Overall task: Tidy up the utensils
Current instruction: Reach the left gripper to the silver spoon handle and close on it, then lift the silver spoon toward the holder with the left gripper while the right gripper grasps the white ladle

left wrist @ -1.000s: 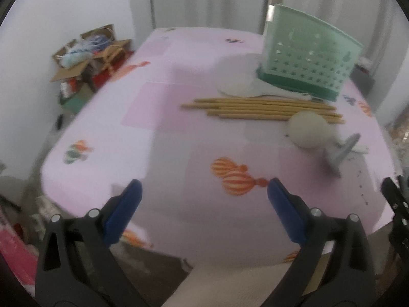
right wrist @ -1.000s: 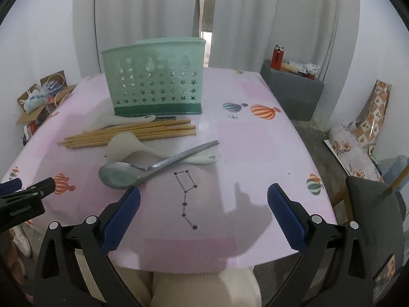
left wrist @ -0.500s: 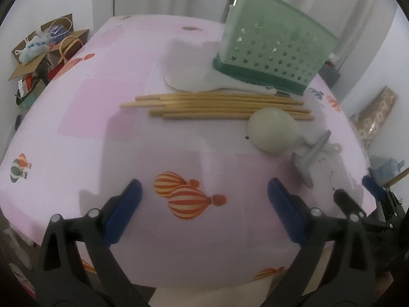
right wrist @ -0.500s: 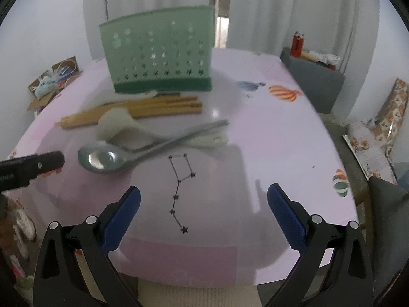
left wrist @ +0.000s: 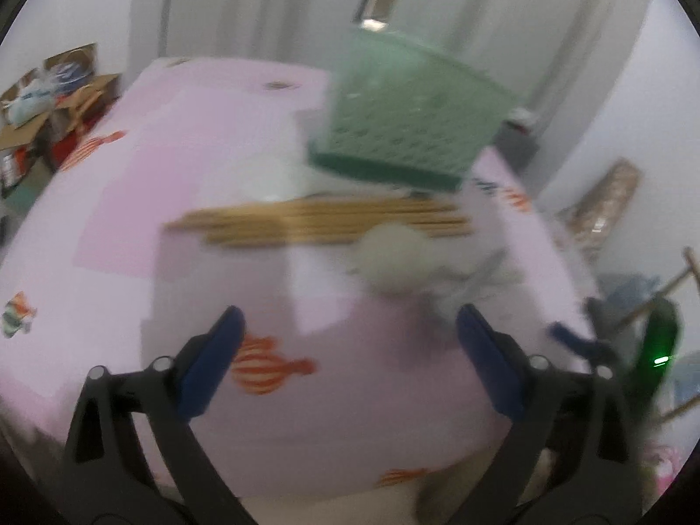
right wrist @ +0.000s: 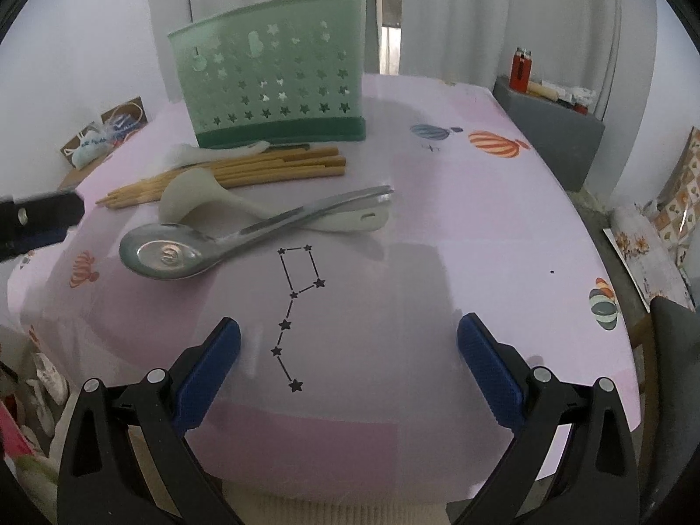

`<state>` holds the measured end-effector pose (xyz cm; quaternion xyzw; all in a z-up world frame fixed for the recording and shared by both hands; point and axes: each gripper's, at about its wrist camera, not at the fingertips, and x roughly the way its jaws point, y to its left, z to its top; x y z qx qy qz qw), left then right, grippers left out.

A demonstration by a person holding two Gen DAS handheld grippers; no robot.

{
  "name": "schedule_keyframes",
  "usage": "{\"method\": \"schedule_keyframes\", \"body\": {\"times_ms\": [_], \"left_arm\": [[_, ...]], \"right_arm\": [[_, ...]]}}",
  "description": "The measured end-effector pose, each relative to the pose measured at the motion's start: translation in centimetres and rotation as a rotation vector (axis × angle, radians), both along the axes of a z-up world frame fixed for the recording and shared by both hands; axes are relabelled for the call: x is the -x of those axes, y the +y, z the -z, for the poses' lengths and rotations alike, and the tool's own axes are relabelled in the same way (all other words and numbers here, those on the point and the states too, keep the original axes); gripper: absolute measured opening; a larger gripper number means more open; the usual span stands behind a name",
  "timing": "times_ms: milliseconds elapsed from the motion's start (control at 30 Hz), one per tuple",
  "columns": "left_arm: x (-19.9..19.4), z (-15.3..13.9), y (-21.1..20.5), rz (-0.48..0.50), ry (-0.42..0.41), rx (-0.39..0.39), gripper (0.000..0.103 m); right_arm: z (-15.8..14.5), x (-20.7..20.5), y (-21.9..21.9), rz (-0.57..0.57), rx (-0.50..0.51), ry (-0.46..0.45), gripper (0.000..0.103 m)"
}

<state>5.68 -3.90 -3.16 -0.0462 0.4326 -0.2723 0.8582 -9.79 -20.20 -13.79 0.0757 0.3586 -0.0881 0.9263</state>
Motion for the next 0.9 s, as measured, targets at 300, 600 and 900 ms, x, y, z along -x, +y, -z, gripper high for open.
{"method": "schedule_keyframes", "body": {"times_ms": [300, 600, 900], "left_arm": [[-1.0, 2.0, -2.9, 0.077, 0.237, 0.166, 0.044], [-1.5, 3.7, -3.4, 0.044, 0.339, 0.138, 0.018], [-1.4, 2.9, -1.9, -0.003, 0.286, 0.171, 0.001]], "right_arm": [[0.0, 0.2, 0.1, 0.006, 0.005, -0.010, 0.097], [0.0, 0.1, 0.0, 0.006, 0.006, -0.012, 0.097], [-0.3, 0.0, 0.0, 0.001, 0.013, -0.006, 0.097]]}}
